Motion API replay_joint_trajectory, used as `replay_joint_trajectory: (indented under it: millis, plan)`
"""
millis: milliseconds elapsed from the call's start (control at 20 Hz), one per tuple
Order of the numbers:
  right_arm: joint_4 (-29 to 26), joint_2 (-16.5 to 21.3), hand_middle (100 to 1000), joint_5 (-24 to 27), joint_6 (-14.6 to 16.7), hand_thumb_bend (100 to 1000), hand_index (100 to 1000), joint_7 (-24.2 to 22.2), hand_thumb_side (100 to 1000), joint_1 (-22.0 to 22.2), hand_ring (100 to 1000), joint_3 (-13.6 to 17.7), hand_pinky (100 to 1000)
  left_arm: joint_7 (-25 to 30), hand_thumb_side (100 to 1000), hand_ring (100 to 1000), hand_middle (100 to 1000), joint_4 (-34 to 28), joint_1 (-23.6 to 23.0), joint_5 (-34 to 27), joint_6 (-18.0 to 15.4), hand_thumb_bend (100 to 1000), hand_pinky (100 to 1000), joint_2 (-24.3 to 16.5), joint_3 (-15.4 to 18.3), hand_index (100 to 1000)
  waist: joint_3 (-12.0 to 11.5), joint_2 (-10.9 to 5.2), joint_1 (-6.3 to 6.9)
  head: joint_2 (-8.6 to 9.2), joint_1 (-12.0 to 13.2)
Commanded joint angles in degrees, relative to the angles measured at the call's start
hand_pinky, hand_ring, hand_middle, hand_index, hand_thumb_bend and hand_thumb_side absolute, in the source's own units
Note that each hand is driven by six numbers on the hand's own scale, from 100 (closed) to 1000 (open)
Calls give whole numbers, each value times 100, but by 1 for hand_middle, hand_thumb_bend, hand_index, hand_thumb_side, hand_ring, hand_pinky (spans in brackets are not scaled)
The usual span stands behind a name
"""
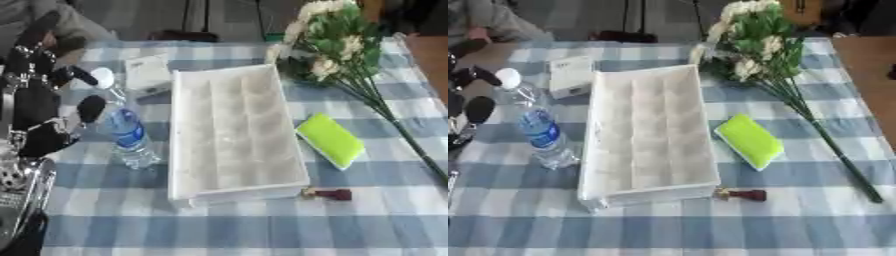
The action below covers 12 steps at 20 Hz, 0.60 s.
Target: Pick up objects on the table and place them in the box.
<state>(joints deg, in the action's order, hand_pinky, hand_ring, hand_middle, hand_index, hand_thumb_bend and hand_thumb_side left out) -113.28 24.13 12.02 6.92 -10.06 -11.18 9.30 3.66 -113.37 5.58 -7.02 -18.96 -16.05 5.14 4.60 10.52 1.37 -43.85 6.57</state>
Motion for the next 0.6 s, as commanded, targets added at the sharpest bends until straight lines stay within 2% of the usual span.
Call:
replay_joint_trajectory:
  millis: [50, 200, 350, 600]
  plan:
    - [-72, 434, 642, -387, -137, 100, 827, -43, 593, -114, 576, -43, 576, 27, 278, 812, 938, -123, 53, -28, 18, 724, 492, -104, -11, 934, -12, -85, -21, -26, -46]
    - [267, 783, 672, -733, -153, 100, 835, -143, 579, -262, 585, -151, 582, 59, 284, 812, 940, -123, 43, -26, 41, 720, 490, -106, -35, 934, -32, -91, -37, -26, -75]
    - [742, 1108, 690, -1123, -11, 100, 838, -231, 535, -475, 589, -276, 585, 94, 287, 812, 942, -123, 39, -35, 48, 717, 489, -122, -62, 934, -53, -97, -46, -26, -62]
    - [1546, 1461, 709, -1709, 201, 100, 827, -336, 532, -859, 598, -598, 591, 135, 290, 812, 943, -123, 33, -57, 84, 715, 488, -120, -92, 934, -81, -121, -70, -26, -108]
